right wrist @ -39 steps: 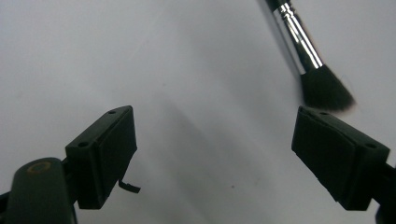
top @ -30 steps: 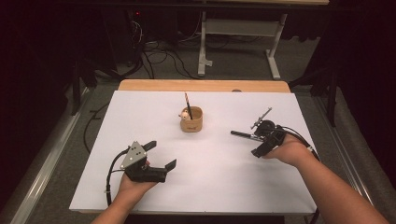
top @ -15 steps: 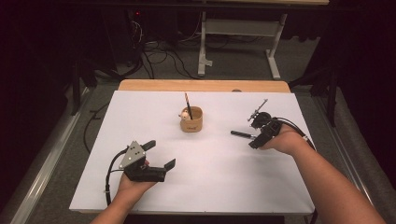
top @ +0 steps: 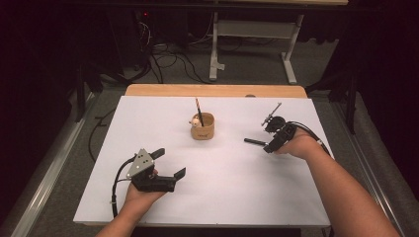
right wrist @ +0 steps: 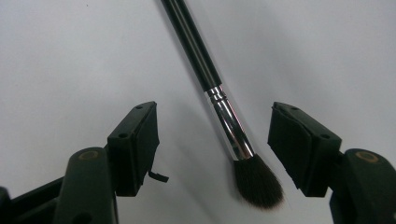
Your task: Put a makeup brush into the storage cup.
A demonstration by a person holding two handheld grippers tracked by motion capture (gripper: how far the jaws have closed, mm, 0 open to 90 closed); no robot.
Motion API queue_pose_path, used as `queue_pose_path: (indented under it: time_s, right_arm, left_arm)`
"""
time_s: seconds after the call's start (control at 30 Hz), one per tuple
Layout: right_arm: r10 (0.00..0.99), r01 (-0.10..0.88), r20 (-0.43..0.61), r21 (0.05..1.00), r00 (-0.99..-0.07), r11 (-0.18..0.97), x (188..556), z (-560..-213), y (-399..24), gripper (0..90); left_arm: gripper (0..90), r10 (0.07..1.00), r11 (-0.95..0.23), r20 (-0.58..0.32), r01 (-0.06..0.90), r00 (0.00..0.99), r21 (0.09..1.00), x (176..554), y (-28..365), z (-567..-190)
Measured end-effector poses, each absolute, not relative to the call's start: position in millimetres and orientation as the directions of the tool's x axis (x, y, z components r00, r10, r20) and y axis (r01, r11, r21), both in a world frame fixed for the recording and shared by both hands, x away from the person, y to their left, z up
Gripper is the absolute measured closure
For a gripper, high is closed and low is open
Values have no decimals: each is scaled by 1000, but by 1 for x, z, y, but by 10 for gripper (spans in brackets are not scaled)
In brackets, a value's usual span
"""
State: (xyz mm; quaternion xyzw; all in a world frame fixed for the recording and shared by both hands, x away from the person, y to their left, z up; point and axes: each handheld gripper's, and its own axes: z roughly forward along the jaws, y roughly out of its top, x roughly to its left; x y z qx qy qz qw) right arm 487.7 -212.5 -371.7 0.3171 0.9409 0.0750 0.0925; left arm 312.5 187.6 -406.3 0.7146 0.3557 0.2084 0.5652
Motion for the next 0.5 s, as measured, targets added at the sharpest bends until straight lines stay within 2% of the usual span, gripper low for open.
queue_pose_path:
  time_s: [0.5]
  right_arm:
    - [579,559,-116,165,-807,813,497,-383,-212,562]
  left_arm:
    - [13,745,-103,-109,276,658,956,313,187,-407]
